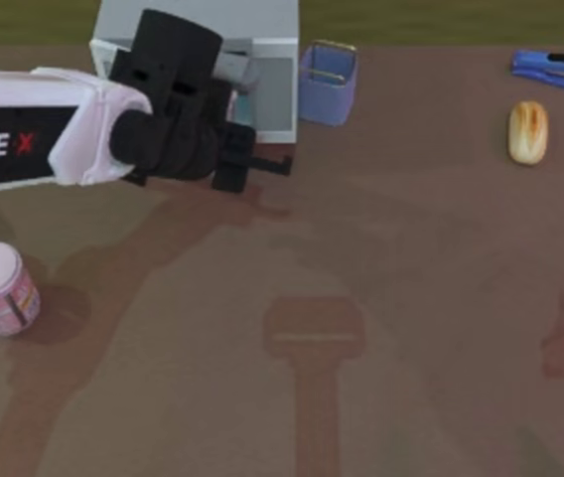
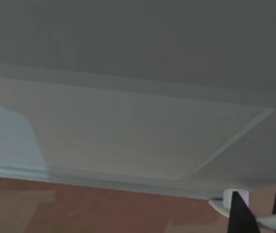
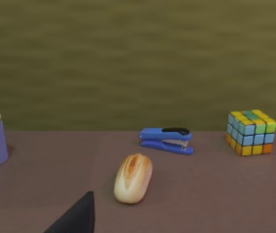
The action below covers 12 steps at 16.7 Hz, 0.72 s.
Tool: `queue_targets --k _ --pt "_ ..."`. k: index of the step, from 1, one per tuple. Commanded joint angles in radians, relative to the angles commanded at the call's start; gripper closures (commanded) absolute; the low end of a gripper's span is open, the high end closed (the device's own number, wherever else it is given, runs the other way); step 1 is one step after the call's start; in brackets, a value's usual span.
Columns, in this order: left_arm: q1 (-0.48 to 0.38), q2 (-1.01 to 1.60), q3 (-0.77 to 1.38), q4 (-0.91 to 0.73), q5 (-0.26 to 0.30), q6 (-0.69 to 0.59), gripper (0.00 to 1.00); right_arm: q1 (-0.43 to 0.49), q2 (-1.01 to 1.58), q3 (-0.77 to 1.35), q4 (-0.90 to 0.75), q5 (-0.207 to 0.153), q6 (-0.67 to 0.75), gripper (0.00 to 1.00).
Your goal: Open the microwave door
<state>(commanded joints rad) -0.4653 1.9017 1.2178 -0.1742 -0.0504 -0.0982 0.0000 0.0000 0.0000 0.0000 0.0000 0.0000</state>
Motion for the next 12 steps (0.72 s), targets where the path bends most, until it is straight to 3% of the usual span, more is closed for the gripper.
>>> queue_targets --k 6,12 --pt "0.0 0.0 0.0 0.0 0.0 0.0 1.0 0.0 0.0 0.0 0.0 0.0 0.0 0.0" --pt "0.012 -0.023 -0.026 0.01 0.038 0.038 1.0 0.0 0.0 0.0 0.0 0.0 0.0 0.0"
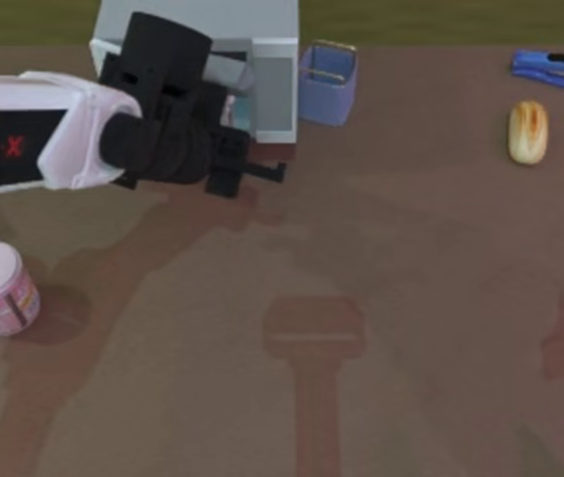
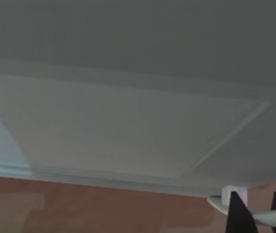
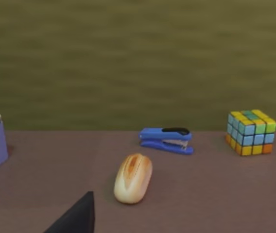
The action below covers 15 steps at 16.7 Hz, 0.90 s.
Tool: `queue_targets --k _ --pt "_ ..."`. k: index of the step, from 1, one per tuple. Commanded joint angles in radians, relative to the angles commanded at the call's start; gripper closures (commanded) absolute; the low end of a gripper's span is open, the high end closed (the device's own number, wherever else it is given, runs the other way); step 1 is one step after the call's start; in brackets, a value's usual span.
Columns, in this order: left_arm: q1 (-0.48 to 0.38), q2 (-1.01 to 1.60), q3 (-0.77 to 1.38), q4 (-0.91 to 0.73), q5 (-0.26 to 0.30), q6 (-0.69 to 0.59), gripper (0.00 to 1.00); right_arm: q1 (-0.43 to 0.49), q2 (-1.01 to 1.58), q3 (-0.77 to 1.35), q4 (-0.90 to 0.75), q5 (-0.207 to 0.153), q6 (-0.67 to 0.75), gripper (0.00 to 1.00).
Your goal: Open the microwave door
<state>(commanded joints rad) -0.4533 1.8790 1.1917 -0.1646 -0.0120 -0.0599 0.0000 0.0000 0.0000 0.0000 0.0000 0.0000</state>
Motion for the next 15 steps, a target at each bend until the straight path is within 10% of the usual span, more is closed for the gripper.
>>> queue_targets --k 15 --pt "0.012 -0.012 -0.021 0.004 0.02 0.03 1.0 0.0 0.0 0.0 0.0 0.0 0.0 0.0"
